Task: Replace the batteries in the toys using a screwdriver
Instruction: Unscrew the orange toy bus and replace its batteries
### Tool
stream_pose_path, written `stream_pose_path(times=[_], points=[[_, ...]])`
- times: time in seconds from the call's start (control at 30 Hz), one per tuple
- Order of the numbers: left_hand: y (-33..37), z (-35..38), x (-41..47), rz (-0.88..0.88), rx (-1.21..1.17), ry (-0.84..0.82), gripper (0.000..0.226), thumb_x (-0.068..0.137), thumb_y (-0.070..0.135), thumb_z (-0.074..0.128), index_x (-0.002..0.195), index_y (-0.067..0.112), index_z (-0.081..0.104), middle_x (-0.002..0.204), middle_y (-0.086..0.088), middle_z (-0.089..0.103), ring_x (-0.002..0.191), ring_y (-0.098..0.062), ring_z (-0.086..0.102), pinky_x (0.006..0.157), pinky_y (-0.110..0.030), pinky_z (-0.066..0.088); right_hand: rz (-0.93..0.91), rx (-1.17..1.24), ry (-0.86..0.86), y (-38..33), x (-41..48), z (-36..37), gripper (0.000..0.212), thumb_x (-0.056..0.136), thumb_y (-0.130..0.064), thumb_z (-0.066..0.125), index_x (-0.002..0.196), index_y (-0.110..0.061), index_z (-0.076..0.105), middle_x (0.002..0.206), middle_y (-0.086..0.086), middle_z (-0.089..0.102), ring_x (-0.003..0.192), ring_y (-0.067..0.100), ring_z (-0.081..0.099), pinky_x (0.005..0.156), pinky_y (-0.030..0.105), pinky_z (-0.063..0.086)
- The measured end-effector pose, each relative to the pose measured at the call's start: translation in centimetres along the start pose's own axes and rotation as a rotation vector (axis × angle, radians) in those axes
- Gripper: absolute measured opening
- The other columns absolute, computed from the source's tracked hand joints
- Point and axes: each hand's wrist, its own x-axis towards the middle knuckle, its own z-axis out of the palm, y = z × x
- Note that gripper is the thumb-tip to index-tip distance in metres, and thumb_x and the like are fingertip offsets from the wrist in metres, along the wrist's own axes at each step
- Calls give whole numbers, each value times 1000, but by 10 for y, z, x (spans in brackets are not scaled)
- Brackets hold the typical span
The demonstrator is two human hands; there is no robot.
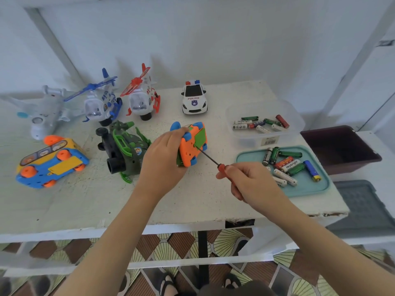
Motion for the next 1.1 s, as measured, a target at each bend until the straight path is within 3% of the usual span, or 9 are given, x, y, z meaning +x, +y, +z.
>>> stream_pose_path(times=[0.8,0.93,1.1], points=[[5,-1,11,104,126,-12,66,56,10,91,115,-3,64,102,-17,71,86,-37,69,75,-43,55,68,114,-57,-8,0,2,37,99,-23,46,87,2,69,39,0,43,29,2,33,35,10,26],[6,1,13,100,159,-1,68,54,11,93,113,-4,65,100,-16,72,84,-37,70,73,-44,56,80,101,-66,-7,-1,11,38,101,-26,43,86,0,68,41,-1,44,30,2,34,36,12,27],[10,7,14,96,195,49,61,56,13,91,110,-4,66,97,-16,72,80,-35,70,69,-39,57,59,42,-27,-4,-1,24,37,102,-27,40,74,-15,62,38,-7,45,34,2,37,43,19,31]])
